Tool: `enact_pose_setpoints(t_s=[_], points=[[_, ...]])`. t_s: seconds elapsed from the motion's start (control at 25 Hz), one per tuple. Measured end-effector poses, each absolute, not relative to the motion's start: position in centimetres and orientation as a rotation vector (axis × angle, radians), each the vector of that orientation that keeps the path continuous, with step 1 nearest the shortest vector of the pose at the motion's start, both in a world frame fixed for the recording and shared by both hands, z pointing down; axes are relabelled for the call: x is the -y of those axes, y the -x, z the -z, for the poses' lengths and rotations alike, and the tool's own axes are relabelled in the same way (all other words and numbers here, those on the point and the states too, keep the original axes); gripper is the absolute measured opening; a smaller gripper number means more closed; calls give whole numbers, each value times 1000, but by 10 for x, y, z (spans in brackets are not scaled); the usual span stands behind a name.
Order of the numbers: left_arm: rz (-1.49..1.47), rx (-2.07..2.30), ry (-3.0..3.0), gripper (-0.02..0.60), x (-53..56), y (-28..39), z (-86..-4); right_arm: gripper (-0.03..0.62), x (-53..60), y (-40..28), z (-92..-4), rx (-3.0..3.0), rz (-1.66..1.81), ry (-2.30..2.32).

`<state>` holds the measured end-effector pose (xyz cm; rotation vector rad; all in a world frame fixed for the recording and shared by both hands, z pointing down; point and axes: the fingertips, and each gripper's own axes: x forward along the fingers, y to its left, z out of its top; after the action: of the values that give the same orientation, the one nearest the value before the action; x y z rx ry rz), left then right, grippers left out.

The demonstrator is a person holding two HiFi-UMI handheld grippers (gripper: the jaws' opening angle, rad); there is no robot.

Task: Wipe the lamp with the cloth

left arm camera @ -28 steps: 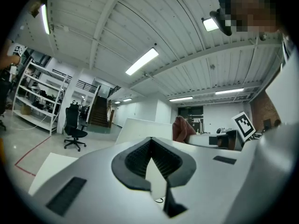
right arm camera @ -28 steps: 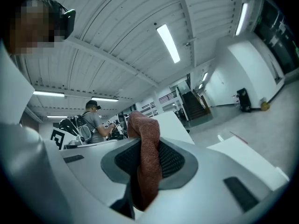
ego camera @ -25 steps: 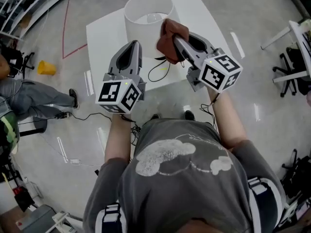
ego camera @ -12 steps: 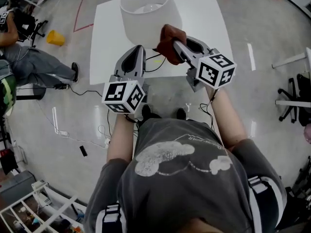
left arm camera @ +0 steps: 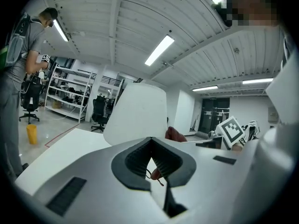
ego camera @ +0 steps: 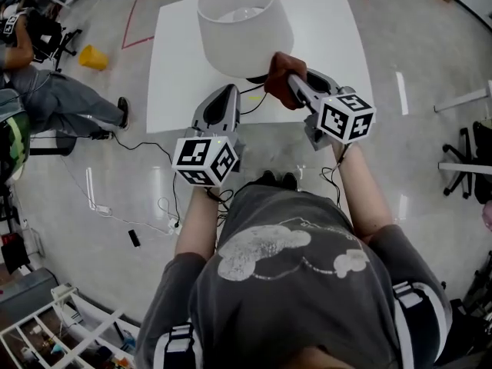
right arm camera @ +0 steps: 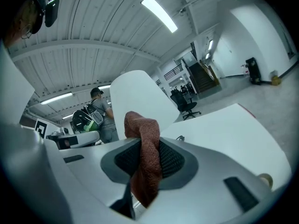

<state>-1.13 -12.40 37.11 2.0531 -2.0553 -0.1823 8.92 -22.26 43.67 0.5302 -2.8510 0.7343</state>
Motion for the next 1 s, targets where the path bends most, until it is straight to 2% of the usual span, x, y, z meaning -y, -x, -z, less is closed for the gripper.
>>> enact_pose_setpoints(t_s=[0.24, 0.56, 1.0], points=[[263, 2071, -2123, 6, 135, 21, -336, 86, 223, -108, -418, 2859, -665, -584], [367, 2101, -2192, 6, 155, 33, -279, 86, 235, -102, -323, 3095, -521, -550], [353, 2361, -2044, 6, 170, 16, -274, 86, 257, -73, -301, 3182, -496, -100]])
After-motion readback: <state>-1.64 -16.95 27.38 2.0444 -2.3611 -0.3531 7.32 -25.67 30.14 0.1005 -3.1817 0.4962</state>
